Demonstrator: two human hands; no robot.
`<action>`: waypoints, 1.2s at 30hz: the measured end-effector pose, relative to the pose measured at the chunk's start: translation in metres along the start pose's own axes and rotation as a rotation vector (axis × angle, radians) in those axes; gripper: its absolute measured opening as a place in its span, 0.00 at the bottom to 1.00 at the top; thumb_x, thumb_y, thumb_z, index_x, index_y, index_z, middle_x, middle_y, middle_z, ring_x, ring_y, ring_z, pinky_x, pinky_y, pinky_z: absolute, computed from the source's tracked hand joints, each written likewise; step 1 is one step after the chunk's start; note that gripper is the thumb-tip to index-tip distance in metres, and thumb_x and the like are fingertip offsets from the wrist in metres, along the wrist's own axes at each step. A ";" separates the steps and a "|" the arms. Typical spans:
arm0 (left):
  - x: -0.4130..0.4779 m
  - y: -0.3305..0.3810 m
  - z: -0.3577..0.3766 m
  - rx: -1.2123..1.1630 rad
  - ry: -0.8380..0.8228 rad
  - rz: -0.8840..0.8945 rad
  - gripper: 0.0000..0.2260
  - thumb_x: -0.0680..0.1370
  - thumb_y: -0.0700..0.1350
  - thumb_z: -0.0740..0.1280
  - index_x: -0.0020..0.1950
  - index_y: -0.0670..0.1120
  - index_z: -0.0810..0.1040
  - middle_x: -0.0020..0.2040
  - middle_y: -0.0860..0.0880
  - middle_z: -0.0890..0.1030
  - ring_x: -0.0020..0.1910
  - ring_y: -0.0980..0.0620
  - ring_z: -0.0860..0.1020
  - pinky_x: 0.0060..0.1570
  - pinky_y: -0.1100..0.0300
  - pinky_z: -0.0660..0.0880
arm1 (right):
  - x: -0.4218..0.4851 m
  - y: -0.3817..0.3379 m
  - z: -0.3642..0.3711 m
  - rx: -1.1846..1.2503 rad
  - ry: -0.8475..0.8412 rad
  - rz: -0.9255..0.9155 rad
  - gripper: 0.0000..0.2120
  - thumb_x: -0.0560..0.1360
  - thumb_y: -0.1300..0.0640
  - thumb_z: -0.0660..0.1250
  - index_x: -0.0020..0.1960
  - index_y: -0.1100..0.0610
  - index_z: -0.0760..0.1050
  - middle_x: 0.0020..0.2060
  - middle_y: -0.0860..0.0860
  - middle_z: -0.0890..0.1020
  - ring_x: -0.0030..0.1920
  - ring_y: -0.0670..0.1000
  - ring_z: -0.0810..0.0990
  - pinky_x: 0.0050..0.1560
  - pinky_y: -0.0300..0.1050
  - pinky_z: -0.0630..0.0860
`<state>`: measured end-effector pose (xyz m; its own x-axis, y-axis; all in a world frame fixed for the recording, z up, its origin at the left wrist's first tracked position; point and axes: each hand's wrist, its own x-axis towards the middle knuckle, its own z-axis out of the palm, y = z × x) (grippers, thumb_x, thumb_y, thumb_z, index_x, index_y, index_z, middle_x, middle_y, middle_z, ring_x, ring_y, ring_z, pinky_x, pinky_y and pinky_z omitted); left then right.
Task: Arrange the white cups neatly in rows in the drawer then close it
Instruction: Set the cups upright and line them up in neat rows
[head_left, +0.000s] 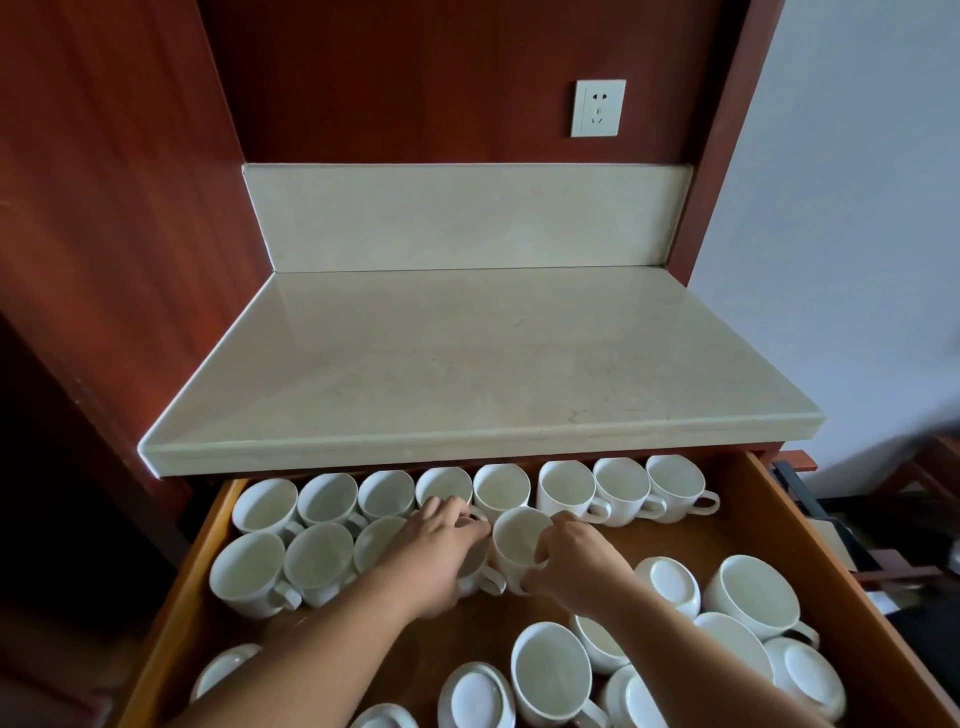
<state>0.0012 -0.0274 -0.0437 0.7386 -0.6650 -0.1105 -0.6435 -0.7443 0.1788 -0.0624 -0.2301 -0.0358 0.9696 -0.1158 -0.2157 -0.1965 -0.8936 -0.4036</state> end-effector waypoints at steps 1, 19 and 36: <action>0.000 0.000 0.001 0.002 0.007 -0.001 0.28 0.77 0.47 0.69 0.76 0.57 0.66 0.71 0.53 0.63 0.70 0.47 0.62 0.68 0.53 0.67 | 0.001 0.000 0.001 -0.008 -0.002 -0.002 0.13 0.66 0.46 0.76 0.41 0.51 0.74 0.51 0.50 0.74 0.46 0.52 0.79 0.40 0.43 0.71; -0.020 -0.031 0.001 -0.097 0.055 -0.073 0.40 0.71 0.51 0.68 0.81 0.55 0.57 0.77 0.51 0.60 0.76 0.47 0.59 0.75 0.55 0.59 | 0.008 0.005 0.022 -0.028 0.011 0.050 0.18 0.69 0.45 0.75 0.50 0.57 0.82 0.52 0.50 0.73 0.48 0.52 0.78 0.43 0.41 0.69; -0.051 -0.062 0.018 -0.105 0.115 -0.150 0.13 0.78 0.45 0.65 0.60 0.58 0.74 0.48 0.55 0.79 0.47 0.51 0.78 0.44 0.52 0.77 | 0.008 0.003 0.027 0.029 0.045 0.032 0.23 0.68 0.41 0.77 0.56 0.51 0.76 0.57 0.48 0.71 0.52 0.51 0.78 0.53 0.44 0.77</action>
<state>0.0003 0.0516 -0.0665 0.8465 -0.5315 -0.0326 -0.5045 -0.8201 0.2699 -0.0592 -0.2219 -0.0627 0.9681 -0.1647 -0.1888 -0.2315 -0.8760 -0.4231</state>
